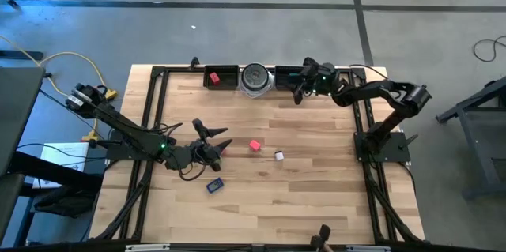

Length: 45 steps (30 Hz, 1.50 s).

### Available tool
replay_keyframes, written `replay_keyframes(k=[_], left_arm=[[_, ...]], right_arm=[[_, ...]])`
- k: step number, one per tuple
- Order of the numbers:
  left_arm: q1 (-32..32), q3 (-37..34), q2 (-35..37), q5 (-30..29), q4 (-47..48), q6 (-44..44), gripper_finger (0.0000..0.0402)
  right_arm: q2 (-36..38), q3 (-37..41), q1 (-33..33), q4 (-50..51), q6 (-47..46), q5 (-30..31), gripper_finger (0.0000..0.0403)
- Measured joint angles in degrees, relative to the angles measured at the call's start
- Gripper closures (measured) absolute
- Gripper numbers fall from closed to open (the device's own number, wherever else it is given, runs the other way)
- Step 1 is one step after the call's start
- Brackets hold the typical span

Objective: Pick & Place Office items
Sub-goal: Put the white charger adapter into the left black basket

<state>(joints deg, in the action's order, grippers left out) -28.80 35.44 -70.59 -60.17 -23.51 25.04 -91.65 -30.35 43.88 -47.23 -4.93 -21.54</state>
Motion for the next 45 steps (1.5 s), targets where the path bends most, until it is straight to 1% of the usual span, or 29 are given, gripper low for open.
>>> replay_keyframes(k=[3, 8, 10, 13, 16, 18, 20, 23, 27, 29, 31, 34, 37, 41, 43, 45], left_arm=[[0.00, 0.00, 0.00, -0.76, 0.02, 0.00, 0.0210], [0.01, 0.00, 0.00, -3.33, 0.09, -0.02, 0.0210], [0.00, 0.00, 0.00, -3.76, 0.07, -0.02, 0.0210], [0.00, 0.00, 0.03, -4.29, 0.07, 0.00, 0.0210], [0.00, -0.04, 1.11, -5.00, 0.64, -0.18, 0.0210], [-0.18, -0.06, 2.81, -5.18, 2.31, -1.12, 0.0210], [-0.59, -0.08, 4.98, -5.00, 3.83, -2.60, 0.0210], [-1.61, -0.35, 9.31, -2.76, 7.64, -6.08, 0.0210], [-2.61, -1.48, 15.52, 2.29, 12.62, -11.29, 0.0210], [-2.81, -2.33, 18.40, 4.29, 13.96, -13.19, 0.0210], [-2.84, -3.53, 21.17, 5.95, 14.32, -14.76, 0.0210], [-2.82, -5.89, 25.17, 9.28, 14.32, -17.04, 0.0210], [-2.56, -8.67, 28.21, 12.63, 14.13, -19.47, 0.0210], [-1.99, -12.31, 30.36, 14.90, 11.80, -22.34, 0.0210], [-1.97, -13.53, 30.47, 15.79, 8.78, -22.00, 0.0210], [-1.97, -13.75, 30.31, 15.97, 6.84, -20.99, 0.0210]], right_arm=[[1.57, 0.00, 0.00, -4.99, -4.12, -5.66, 0.0202], [4.82, 0.00, -0.39, -12.10, -13.29, -17.44, 0.0202], [6.59, 0.00, -1.70, -13.78, -15.45, -20.23, 0.0202], [10.55, 0.00, -4.68, -14.79, -16.71, -22.36, 0.0202], [15.89, 0.00, -8.59, -14.63, -16.89, -22.34, 0.0202], [20.43, 0.00, -10.99, -12.20, -16.69, -22.42, 0.0201], [25.61, 0.00, -13.47, -7.17, -14.34, -22.07, 0.0201], [33.62, -0.02, -17.01, 6.65, -7.71, -17.72, 0.0201], [44.17, -0.02, -21.97, 25.83, 0.81, -8.49, 0.0201], [48.66, -0.02, -24.64, 34.08, 2.64, -4.06, 0.0201], [52.19, -0.02, -27.37, 40.74, 3.07, -0.90, 0.0201], [55.48, 0.00, -31.69, 46.97, 2.08, 2.55, 0.0201], [56.40, 2.36, -35.81, 47.59, 0.29, 6.99, 0.0201], [55.92, 9.19, -39.59, 43.73, -2.26, 14.57, 0.0201], [55.20, 12.91, -40.53, 37.89, -3.62, 17.03, 0.0201], [54.34, 16.25, -40.91, 29.53, -5.21, 17.15, 0.0201]])
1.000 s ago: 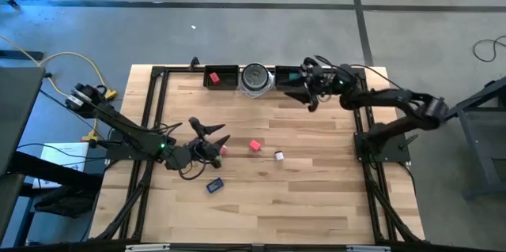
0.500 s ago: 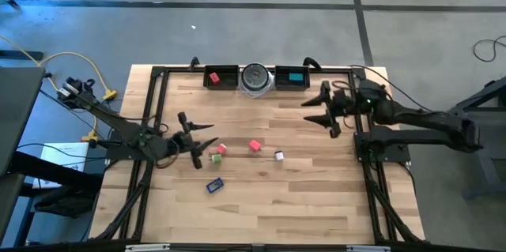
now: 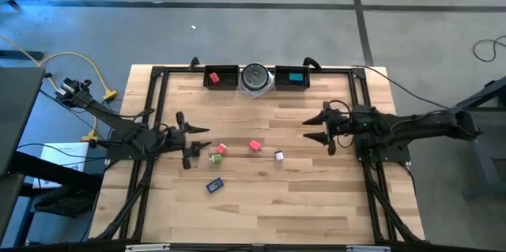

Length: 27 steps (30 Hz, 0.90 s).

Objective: Pick & Place Office items
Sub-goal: Put the white charger adapter into the left black basket

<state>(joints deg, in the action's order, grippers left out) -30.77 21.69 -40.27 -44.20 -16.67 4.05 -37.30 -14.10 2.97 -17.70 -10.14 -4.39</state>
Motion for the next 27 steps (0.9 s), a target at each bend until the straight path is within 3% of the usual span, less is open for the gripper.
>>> replay_keyframes(k=[4, 9, 20, 27], left_arm=[[-0.01, 0.02, -0.09, 2.35, -1.60, 0.23, 0.0210], [0.19, 0.02, -1.14, 3.51, -1.18, 0.32, 0.0210], [2.94, 0.02, -4.25, 3.41, -1.16, 1.94, 0.0210], [2.91, 0.04, -4.63, 3.45, -1.16, 0.63, 0.0210]], right_arm=[[-2.20, 4.10, -0.01, -11.77, -2.87, -4.25, 0.0201], [-8.34, 4.69, -0.01, -15.36, -6.37, -4.85, 0.0201], [-32.78, 3.85, -1.49, -29.33, -9.60, -6.11, 0.0201], [-45.94, -2.18, -4.85, -30.62, -6.44, -4.67, 0.0201]])
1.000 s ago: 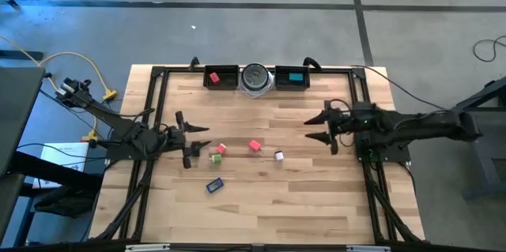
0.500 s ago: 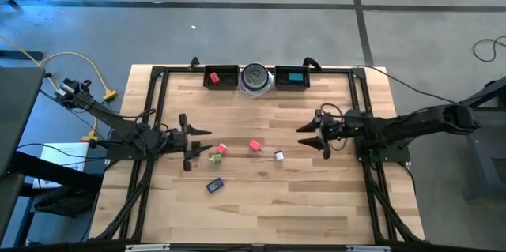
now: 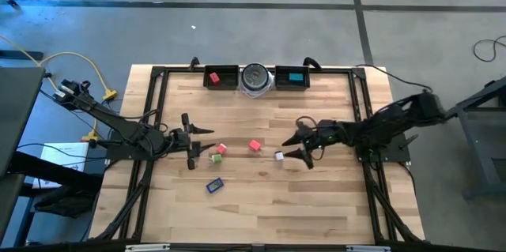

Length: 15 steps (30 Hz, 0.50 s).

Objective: Pick & Place Office items
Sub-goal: Put the white charger adapter into the left black basket

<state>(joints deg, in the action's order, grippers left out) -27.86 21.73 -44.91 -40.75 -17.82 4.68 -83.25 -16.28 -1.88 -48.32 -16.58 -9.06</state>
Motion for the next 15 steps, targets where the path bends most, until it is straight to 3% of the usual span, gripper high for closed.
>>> replay_keyframes(k=[6, 10, 15], left_arm=[[0.00, 0.00, 0.00, 0.00, 0.32, -1.09, 0.0210], [0.00, 0.00, 0.00, 0.00, 1.10, -1.59, 0.0210], [0.00, 0.00, 0.00, 0.00, 1.27, -2.13, 0.0210]], right_arm=[[-7.03, -2.88, -1.64, 0.84, 5.90, 5.22, 0.0201], [-7.41, -2.96, -2.78, 2.52, 9.82, 10.30, 0.0201], [-7.40, -2.95, -3.97, 3.11, 11.87, 11.48, 0.0201]])
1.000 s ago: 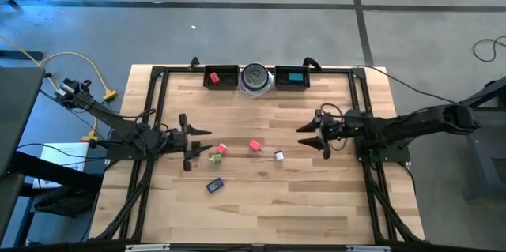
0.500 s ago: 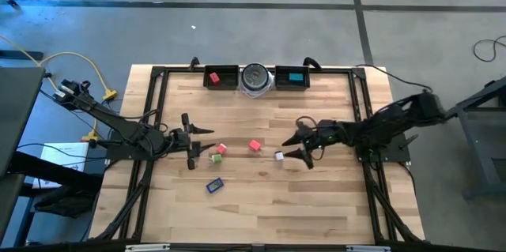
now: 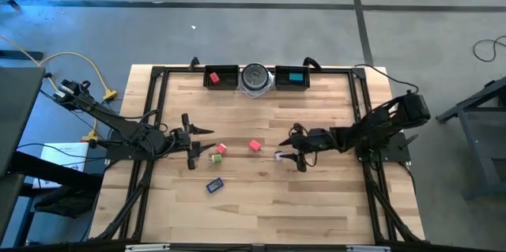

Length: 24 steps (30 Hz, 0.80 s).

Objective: Pick & Place Office items
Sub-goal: Put the white charger adapter into the left black basket

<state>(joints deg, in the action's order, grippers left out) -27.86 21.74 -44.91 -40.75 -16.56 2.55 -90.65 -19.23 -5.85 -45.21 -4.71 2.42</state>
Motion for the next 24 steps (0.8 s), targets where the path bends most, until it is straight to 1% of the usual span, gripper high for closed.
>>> replay_keyframes(k=[4, 9, 12, 24], left_arm=[[0.00, 0.00, 0.00, 0.00, 0.02, -0.03, 0.0210], [0.00, 0.00, 0.00, 0.02, 0.02, -0.03, 0.0210], [0.00, 0.00, 0.00, 0.00, 0.02, -0.19, 0.0210], [0.00, 0.02, 0.00, 0.02, 0.02, -1.51, 0.0210]], right_arm=[[0.00, -0.01, -1.49, 0.00, 0.05, -1.29, 0.0201], [0.00, -0.01, -2.96, 0.00, 0.48, -0.80, 0.0201], [0.00, -0.01, -3.35, 0.02, 1.19, 0.65, 0.0201], [0.02, -0.01, -2.63, 1.00, 2.01, 0.48, 0.0201]])
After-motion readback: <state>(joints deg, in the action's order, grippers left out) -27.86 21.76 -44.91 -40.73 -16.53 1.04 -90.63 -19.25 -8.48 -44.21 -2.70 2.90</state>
